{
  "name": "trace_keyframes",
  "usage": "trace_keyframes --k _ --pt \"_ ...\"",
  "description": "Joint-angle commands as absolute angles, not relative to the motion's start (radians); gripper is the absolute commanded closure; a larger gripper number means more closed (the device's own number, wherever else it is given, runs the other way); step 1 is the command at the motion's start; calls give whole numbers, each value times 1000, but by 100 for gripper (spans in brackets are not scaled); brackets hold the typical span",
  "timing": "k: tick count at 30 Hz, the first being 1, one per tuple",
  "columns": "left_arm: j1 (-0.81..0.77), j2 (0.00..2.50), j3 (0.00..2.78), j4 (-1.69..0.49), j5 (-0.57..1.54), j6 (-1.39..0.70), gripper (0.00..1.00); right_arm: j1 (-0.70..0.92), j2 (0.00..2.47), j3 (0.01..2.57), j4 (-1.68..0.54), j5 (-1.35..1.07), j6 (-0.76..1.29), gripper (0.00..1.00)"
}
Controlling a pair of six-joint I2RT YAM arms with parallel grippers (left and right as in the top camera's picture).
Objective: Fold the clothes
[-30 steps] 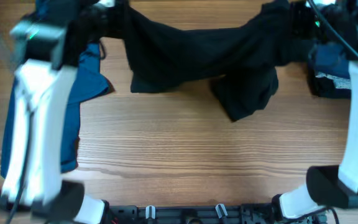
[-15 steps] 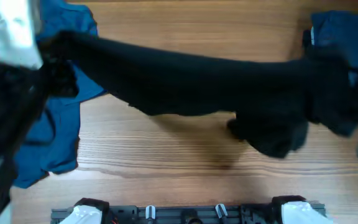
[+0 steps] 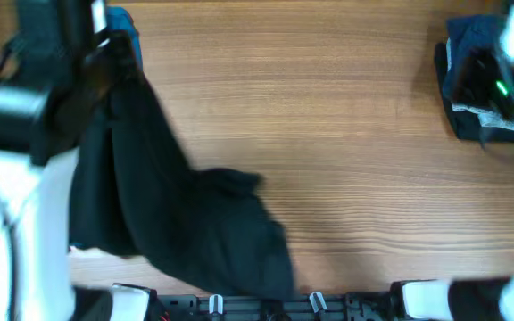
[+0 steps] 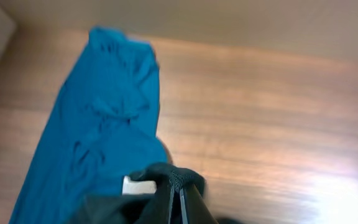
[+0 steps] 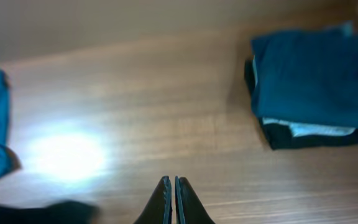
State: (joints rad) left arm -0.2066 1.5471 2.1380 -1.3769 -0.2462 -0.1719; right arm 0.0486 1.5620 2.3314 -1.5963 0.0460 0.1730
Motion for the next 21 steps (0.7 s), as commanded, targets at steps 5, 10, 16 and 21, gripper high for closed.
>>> trace_keyframes --k 5,10,16,21 --pt "-205 1755 2140 -1390 -270 -218 96 46 1812 2329 -1605 -257 37 96" --pt "-204 1736 2141 -1358 -271 -218 96 51 1892 2289 -1584 -468 -40 83" --pt "-204 1665 2141 -1319 -271 -222 96 128 1923 2118 -1490 -607 -46 61" --pt "-204 1607 2141 -1298 -290 -245 96 277 1923 1808 -1258 -600 129 51"
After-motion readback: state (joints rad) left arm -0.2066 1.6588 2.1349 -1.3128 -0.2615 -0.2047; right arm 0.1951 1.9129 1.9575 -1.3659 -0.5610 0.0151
